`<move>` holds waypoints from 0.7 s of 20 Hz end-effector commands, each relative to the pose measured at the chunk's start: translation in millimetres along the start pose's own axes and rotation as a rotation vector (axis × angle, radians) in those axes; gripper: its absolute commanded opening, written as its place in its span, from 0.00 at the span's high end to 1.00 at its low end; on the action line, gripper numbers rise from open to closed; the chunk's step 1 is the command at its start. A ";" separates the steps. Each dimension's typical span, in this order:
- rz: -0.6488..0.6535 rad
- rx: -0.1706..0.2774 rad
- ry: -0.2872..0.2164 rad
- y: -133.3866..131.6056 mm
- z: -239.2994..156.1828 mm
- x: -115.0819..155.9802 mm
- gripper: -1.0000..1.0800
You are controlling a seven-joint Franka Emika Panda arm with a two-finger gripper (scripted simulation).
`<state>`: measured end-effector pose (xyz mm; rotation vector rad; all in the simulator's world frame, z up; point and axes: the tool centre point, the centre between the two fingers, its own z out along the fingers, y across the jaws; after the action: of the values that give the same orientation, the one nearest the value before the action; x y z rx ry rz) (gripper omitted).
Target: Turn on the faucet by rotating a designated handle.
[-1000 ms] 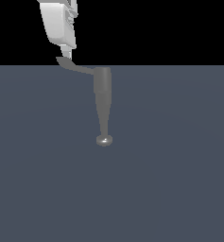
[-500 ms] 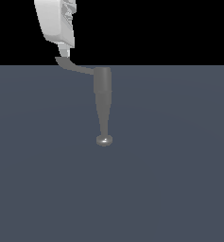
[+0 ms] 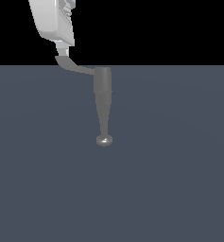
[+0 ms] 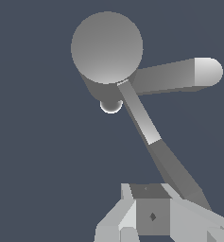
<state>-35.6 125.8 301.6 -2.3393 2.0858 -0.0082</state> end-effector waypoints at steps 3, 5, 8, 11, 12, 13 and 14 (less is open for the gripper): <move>-0.003 -0.009 0.001 18.1 2.3 -1.0 1.00; -0.001 -0.001 0.000 12.4 -0.2 -0.5 1.00; -0.001 -0.001 0.000 21.2 -0.1 7.6 1.00; -0.002 -0.003 0.000 30.0 0.3 15.6 1.00; -0.002 -0.003 0.000 33.0 0.3 18.4 1.00; -0.002 -0.003 0.000 35.9 0.5 21.1 1.00; -0.002 -0.004 0.000 38.9 0.7 23.8 1.00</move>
<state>-67.1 108.6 301.6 -2.3514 2.0702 -0.0081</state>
